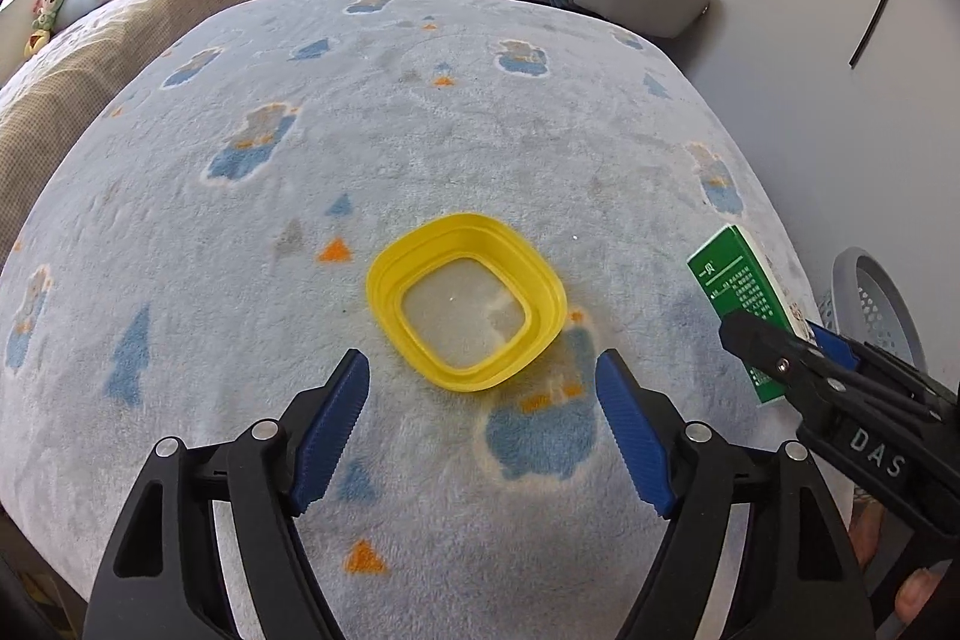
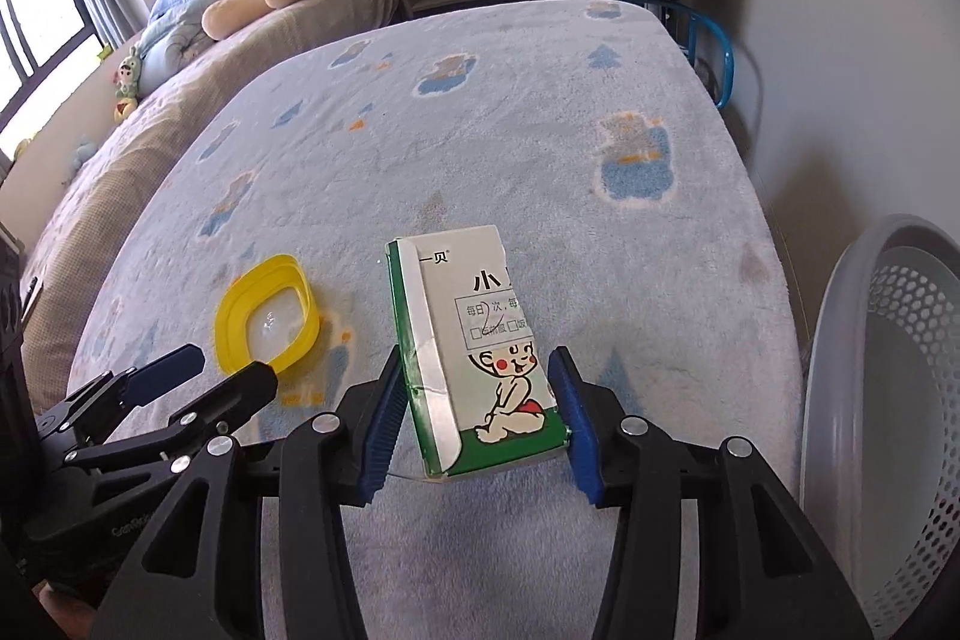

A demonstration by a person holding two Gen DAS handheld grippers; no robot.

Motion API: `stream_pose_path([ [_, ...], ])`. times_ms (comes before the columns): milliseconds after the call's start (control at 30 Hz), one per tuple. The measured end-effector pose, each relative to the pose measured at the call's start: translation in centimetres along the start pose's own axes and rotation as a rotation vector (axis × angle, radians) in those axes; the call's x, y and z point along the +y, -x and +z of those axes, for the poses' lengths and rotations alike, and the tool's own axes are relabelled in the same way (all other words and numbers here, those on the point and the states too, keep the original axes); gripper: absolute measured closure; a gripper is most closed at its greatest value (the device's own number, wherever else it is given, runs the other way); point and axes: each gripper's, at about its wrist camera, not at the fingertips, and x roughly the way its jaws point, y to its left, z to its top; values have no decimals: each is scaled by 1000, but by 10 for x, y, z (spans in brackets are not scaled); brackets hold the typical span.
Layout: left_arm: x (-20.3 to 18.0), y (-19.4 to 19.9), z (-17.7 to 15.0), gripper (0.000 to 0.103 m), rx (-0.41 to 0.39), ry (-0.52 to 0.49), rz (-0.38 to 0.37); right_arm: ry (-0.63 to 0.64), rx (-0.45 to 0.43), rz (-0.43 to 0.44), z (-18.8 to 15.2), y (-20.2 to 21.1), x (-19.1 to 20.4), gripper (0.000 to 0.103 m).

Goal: Collect trash
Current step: 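Grasp the yellow plastic lid with the left gripper while the right gripper holds the carton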

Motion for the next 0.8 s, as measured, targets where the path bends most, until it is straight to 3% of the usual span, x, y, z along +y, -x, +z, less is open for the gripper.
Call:
stream_pose_path([
  [533,-14,-40,22,28,39,17,79,-53,-30,39,-10,18,-17,57],
  [800,-10,-27,17,33,-3,20,34,-72,-35,47,-16,26,-21,57],
])
